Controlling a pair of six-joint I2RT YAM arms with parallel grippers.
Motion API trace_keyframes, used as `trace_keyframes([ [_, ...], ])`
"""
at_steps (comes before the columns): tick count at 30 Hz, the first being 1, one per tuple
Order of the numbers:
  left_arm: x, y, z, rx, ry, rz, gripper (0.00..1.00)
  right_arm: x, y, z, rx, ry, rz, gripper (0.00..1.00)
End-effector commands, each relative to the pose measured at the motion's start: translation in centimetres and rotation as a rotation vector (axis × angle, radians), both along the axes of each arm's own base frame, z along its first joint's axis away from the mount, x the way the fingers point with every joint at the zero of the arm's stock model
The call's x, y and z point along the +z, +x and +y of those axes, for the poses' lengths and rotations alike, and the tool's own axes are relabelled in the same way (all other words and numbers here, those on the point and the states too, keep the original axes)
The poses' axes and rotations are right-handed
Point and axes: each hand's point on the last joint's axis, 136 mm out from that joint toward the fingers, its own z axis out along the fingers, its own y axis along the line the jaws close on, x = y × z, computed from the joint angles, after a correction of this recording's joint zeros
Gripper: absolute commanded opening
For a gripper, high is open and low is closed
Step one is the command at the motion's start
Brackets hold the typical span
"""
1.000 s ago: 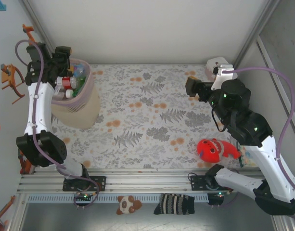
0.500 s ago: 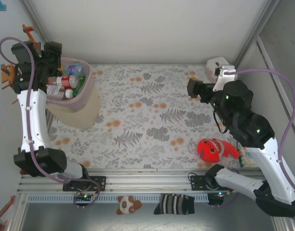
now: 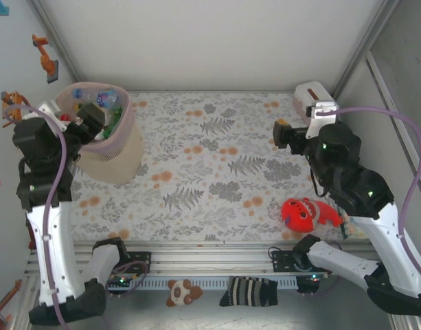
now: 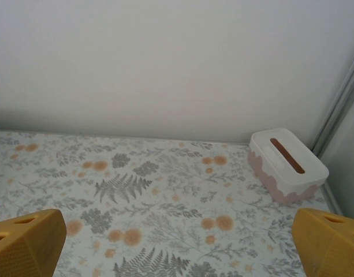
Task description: Put the plastic bottles in the bin
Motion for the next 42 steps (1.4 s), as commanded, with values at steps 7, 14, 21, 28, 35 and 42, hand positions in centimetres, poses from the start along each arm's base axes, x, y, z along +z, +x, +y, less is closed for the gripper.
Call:
trace_keyframes([
  [7, -7.4, -5.7, 1.6, 0.073, 0.222, 0.073, 0.93, -4.5, 0.4, -1.8, -0.074, -0.140, 0.067, 0.99],
  [14, -12.6, -7.6, 3.0, 0.142, 0.302, 0.118, 0.92, -9.3, 1.1, -2.4, -0.094, -0.191, 0.123, 0.99],
  [21, -16.9, -6.9, 4.5, 0.202, 0.367, 0.136, 0.94, -15.4, 2.7, -2.7, -0.093, -0.248, 0.106, 0.99],
  [28, -22.1, -6.7, 6.2, 0.269, 0.430, 0.200, 0.96, -21.5, 5.0, -4.5, -0.181, -0.265, 0.148, 0.99],
  [35, -25.3, -4.8, 5.5, 0.228, 0.436, 0.168, 0.96, -25.5, 6.5, -6.1, -0.249, -0.270, 0.153, 0.99],
  [42, -26.9, -2.0, 3.4, 0.114, 0.499, 0.130, 0.97, -29.2, 7.2, -8.8, -0.304, -0.244, 0.191, 0.99],
])
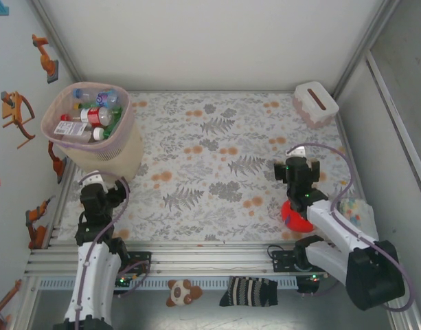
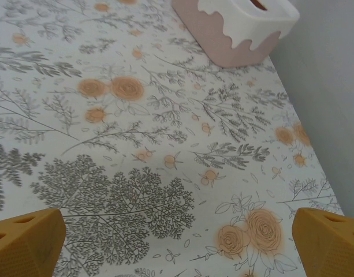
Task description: Put the plastic bottles in the bin
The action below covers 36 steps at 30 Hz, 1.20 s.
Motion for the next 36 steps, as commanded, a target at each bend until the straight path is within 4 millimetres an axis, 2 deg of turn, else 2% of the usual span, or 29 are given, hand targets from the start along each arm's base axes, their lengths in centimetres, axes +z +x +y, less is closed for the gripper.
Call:
trace_keyframes([
  [1, 1.9, 2.4, -1.1, -0.082, 0.068, -0.115, 0.98, 0.7, 1.2, -0.8, -0.016, 0.039, -0.090, 0.99],
  [5, 2.1, 4.4, -2.0, -0.148, 0.102, -0.154, 1.00, 0.0, 1.7, -1.4, -0.016, 0.074, -0.113, 0.99],
  [13, 1.7, 8.7, -5.7, -0.372, 0.105, -0.194, 0.98, -0.9, 3.1, -1.7, 0.005, 0.103, -0.145, 0.99],
  [21, 0.9, 12.0, -7.8, -0.499, 0.088, -0.230, 0.97, -0.8, 5.2, -2.5, 0.027, 0.127, -0.194, 0.99],
  [24, 0.0, 12.9, -7.7, -0.494, 0.087, -0.204, 0.97, -0.7, 5.9, -2.9, 0.036, 0.181, -0.226, 0.99],
  [27, -0.8, 13.2, -8.0, -0.515, 0.082, -0.191, 0.97, -1.6, 6.5, -2.9, 0.058, 0.229, -0.217, 0.99],
  [36, -1.2, 14.1, -7.6, -0.505, 0.055, -0.156, 0.97, -3.6, 7.6, -2.2, 0.106, 0.254, -0.187, 0.98],
])
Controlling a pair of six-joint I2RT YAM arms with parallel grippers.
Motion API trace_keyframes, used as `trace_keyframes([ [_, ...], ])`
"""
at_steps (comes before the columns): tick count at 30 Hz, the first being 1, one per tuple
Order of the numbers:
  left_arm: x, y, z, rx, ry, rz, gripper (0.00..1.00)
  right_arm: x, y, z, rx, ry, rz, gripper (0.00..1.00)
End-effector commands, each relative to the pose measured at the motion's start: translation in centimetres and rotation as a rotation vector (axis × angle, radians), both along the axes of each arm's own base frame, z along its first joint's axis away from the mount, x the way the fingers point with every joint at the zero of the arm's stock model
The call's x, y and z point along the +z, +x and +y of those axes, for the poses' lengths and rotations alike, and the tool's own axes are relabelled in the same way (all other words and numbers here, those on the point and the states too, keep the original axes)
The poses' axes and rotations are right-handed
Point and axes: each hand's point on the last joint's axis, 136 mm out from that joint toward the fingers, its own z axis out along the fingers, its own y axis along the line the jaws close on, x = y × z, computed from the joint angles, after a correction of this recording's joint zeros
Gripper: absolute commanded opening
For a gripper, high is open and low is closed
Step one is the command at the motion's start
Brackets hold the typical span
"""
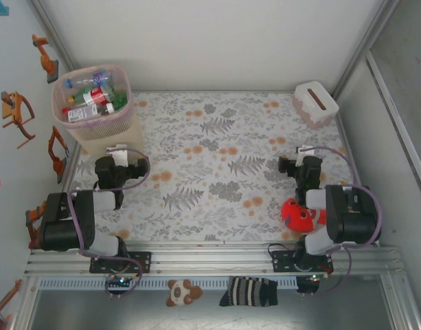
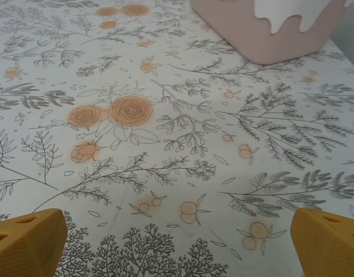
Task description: Put the plastic bottles in the bin
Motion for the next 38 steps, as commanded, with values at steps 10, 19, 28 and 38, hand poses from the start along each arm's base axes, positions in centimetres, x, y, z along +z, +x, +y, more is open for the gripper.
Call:
trace_keyframes([
  [10, 0.7, 1.5, 0.2, -0.011, -0.016, -0.093, 0.97, 1.9, 1.8, -0.8, -0.043, 0.016, -0.065, 0.99],
  [19, 0.1, 1.9, 0.9, 0.032, -0.006, -0.019, 0.97, 1.8, 1.7, -0.8, -0.043, 0.016, -0.059, 0.99],
  [28, 0.1, 1.9, 1.2, 0.050, 0.000, -0.021, 0.97, 1.8, 1.7, -0.8, -0.044, 0.015, -0.059, 0.99],
  [38, 0.1, 1.9, 1.2, 0.053, -0.002, -0.020, 0.97, 1.8, 1.8, -0.8, -0.043, 0.018, -0.059, 0.99],
])
